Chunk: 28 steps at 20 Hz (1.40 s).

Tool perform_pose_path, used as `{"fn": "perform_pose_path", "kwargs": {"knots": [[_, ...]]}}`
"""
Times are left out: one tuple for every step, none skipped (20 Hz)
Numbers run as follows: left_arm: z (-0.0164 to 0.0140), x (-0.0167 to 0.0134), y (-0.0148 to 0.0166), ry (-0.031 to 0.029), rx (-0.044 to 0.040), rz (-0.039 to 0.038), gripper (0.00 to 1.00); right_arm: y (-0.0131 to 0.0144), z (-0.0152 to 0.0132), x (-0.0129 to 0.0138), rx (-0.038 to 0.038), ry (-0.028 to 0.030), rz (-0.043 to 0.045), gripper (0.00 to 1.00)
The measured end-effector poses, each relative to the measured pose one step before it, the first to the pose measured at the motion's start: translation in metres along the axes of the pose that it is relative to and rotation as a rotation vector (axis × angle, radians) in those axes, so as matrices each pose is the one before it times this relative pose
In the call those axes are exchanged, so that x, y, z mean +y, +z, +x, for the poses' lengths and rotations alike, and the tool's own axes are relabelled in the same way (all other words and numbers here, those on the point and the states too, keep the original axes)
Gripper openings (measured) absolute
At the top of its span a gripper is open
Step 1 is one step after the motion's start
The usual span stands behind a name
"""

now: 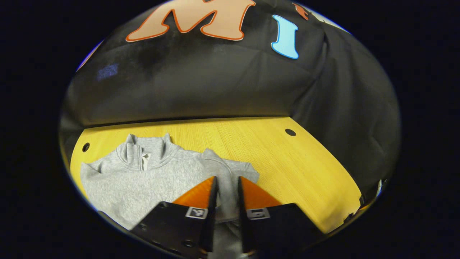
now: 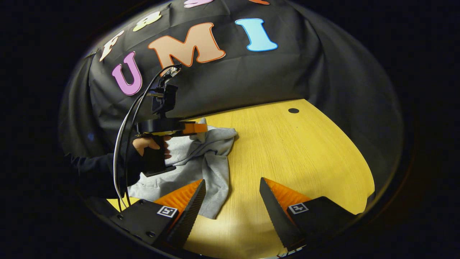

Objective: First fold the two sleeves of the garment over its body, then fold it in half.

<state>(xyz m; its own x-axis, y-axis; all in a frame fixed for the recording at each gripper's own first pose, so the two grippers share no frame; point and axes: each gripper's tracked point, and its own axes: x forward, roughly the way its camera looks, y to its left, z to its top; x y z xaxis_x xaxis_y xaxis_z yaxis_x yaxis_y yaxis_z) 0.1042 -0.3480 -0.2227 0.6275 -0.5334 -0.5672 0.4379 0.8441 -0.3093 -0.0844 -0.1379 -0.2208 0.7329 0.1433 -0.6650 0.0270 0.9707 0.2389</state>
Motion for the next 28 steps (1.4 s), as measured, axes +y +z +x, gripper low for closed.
{"fn": "perform_pose_path", "kwargs": {"knots": [[-0.00827,0.00468,0.00137,0.01253,-0.01812,0.00808,0.52,0.00099,0.00230,0.00475,0.00061,0.00863,-0.00413,0.96],[-0.00537,0.00353,0.00294,0.01468,-0.01001,0.01238,0.74,0.00179,0.00299,0.00530,-0.00098,0.00953,-0.00452,0.96],[-0.01027,0.00695,0.00452,0.01920,-0.01119,0.01484,0.96,0.00135,0.00299,0.00548,-0.00162,0.01058,-0.00484,0.96],[-0.01045,0.00807,-0.00034,0.01715,-0.01098,0.00988,0.96,0.00154,0.00448,0.00590,-0.00021,0.01173,-0.00354,0.96],[-0.00935,0.00727,0.00300,0.01304,-0.01637,-0.00019,0.97,0.00052,0.00323,0.00719,0.00224,0.01184,-0.00125,0.96],[-0.01002,0.00730,0.00175,0.01218,-0.01539,-0.00310,0.96,0.00012,0.00522,0.00756,0.00291,0.01255,-0.00118,0.96],[-0.01150,0.00936,0.00143,0.01491,-0.01164,-0.00375,0.96,-0.00004,0.00542,0.00739,0.00331,0.01184,-0.00260,0.96],[-0.01164,0.01119,0.00194,0.01764,-0.01510,-0.00178,0.96,0.00088,0.00427,0.00665,0.00060,0.01013,-0.00505,0.96],[-0.01374,0.01253,0.00027,0.01901,-0.01098,0.00068,0.96,-0.00022,0.00338,0.00563,-0.00172,0.00690,-0.00754,0.96],[-0.01190,0.01387,0.00129,0.02067,-0.01385,0.00079,0.96,0.00167,0.00508,0.00489,-0.00232,0.00413,-0.00858,0.96],[-0.01068,0.01461,0.00029,0.02275,-0.01201,0.00285,0.96,-0.00124,0.00420,0.00471,-0.00017,0.00374,-0.00896,0.96],[-0.01270,0.01529,0.00025,0.02347,-0.00885,0.00170,0.96,0.00000,0.00393,0.00354,0.00015,0.00156,-0.00811,0.96],[-0.01118,0.01708,-0.00051,0.02923,-0.00333,0.00329,0.96,-0.00133,0.00351,0.00330,-0.00013,-0.00046,-0.00832,0.96],[-0.00984,0.01704,-0.00265,0.02956,-0.00382,0.00301,0.96,0.00015,0.00419,0.00214,-0.00028,-0.00206,-0.00977,0.96],[-0.00974,0.01638,-0.00288,0.02591,-0.00119,0.00416,0.96,-0.00137,0.00252,0.00133,-0.00064,-0.00519,-0.01102,0.96],[-0.00974,0.01325,-0.00603,0.02641,-0.00059,0.00259,0.96,-0.00014,0.00312,0.00004,-0.00040,-0.00729,-0.01290,0.96],[-0.00985,0.01561,-0.00645,0.02350,0.00501,0.00244,0.96,-0.00296,0.00271,-0.00068,0.00331,-0.00788,-0.01224,0.96],[-0.01068,0.01527,-0.00792,0.01931,0.00626,-0.00111,0.96,-0.00311,0.00239,-0.00115,0.00629,-0.00774,-0.01277,0.96],[-0.00725,0.01114,-0.01031,0.01629,0.01262,-0.00449,0.95,-0.00272,0.00130,-0.00103,0.00475,-0.01028,-0.01529,0.96],[-0.00608,0.00914,-0.01173,0.01818,0.01493,-0.00735,0.95,-0.00244,0.00130,-0.00120,0.00462,-0.00952,-0.01643,0.96],[-0.00637,0.00911,-0.01118,0.01733,0.02125,-0.00904,0.96,-0.00386,0.00090,-0.00100,0.00608,-0.00905,-0.01408,0.96],[-0.00660,0.01152,-0.01281,0.01998,0.02462,-0.01112,0.95,-0.00362,0.00120,-0.00055,0.00740,-0.00700,-0.01122,0.96],[-0.00406,0.01000,-0.01229,0.01968,0.02858,-0.01262,0.96,-0.00437,0.00140,-0.00026,0.00969,-0.00713,-0.01022,0.96],[0.00008,0.00569,-0.01026,0.01391,0.02102,-0.01646,0.96,-0.00625,-0.00072,-0.00083,0.01082,-0.00441,-0.00938,0.96],[-0.00384,0.00807,-0.01245,0.00946,0.02424,-0.02258,0.96,-0.00745,-0.00060,-0.00033,0.01035,-0.00342,-0.00622,0.96],[-0.00370,0.00582,-0.01036,0.00481,0.02131,-0.01828,0.96,-0.00571,0.00088,-0.00051,0.01352,-0.00383,-0.00254,0.96],[-0.00082,0.00569,-0.01155,0.00554,0.02276,-0.01401,0.96,-0.00727,0.00149,0.00019,0.01730,-0.00347,0.00263,0.96],[-0.00160,0.00424,-0.01135,0.00284,0.02581,-0.01440,0.96,-0.00615,0.00188,-0.00032,0.02037,-0.00351,0.00640,0.96]]}}
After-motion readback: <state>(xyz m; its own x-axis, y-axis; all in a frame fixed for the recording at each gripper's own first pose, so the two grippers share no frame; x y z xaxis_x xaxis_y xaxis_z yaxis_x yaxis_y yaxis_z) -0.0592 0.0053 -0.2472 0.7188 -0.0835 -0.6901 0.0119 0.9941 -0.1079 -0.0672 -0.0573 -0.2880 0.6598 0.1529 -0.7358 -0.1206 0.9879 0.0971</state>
